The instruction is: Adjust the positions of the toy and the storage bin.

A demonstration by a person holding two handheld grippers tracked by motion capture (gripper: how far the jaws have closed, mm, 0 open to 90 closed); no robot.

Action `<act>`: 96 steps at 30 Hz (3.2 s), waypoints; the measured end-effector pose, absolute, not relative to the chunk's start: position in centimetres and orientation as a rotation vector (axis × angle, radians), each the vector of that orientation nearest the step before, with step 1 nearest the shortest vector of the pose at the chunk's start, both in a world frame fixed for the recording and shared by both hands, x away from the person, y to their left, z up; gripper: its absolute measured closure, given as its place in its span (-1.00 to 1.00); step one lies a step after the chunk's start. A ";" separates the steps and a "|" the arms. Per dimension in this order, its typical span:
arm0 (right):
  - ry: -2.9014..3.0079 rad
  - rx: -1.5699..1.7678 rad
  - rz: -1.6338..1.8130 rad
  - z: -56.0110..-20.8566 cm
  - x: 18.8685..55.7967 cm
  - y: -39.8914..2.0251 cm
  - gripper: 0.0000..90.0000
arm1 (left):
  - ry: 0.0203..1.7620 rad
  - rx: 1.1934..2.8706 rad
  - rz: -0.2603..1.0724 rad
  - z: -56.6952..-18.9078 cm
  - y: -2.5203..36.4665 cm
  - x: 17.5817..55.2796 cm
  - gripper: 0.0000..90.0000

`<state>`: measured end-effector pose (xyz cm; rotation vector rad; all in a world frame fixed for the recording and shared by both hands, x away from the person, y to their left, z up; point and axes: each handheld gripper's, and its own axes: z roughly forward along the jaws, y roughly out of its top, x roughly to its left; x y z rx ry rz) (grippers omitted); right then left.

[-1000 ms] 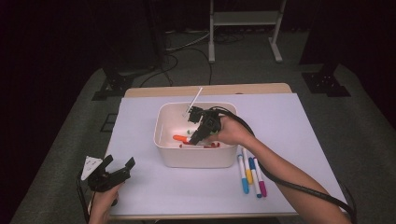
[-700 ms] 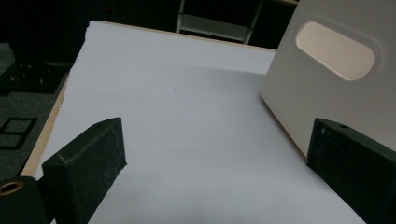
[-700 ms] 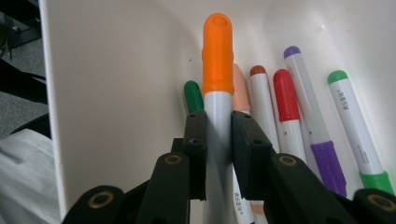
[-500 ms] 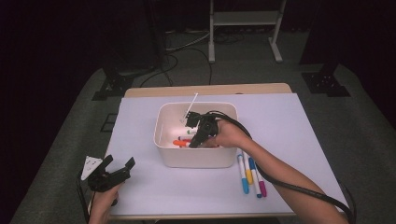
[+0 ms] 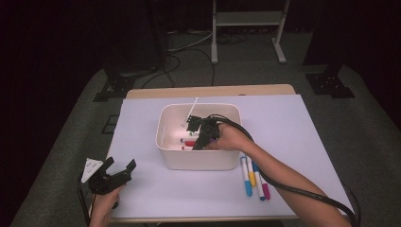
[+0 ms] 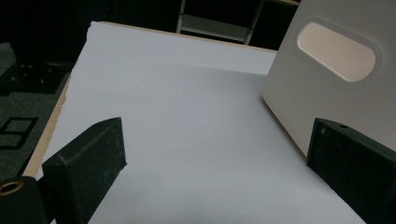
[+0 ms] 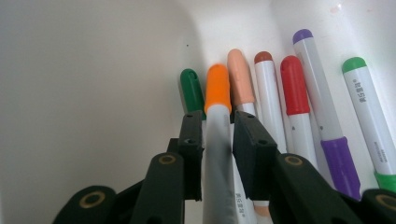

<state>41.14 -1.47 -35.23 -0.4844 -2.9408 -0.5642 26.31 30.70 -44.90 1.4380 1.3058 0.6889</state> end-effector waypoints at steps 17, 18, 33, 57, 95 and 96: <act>-2.943 -0.570 -0.872 -28.7 39.3 -6.9 0.57 | 1.304 1.441 0.693 -44.9 30.7 26.3 -0.93; -2.937 -0.584 -0.911 -28.0 38.9 -7.9 0.57 | 1.305 1.441 0.693 -44.9 30.7 26.3 -0.93; -2.918 -0.781 -1.162 -25.1 34.0 -18.5 0.55 | 1.305 1.457 0.689 -44.9 30.3 26.3 -0.93; -2.785 -1.192 -0.879 -41.8 32.4 -24.6 0.35 | 1.306 1.461 0.695 -45.0 30.3 26.3 -0.93; -2.918 -1.360 -0.703 -42.3 31.7 -28.3 0.68 | 1.304 1.457 0.694 -44.9 30.2 26.3 -0.93; -2.908 -1.357 -0.715 -42.0 31.7 -28.4 0.68 | 1.304 1.457 0.694 -44.9 30.2 26.3 -0.93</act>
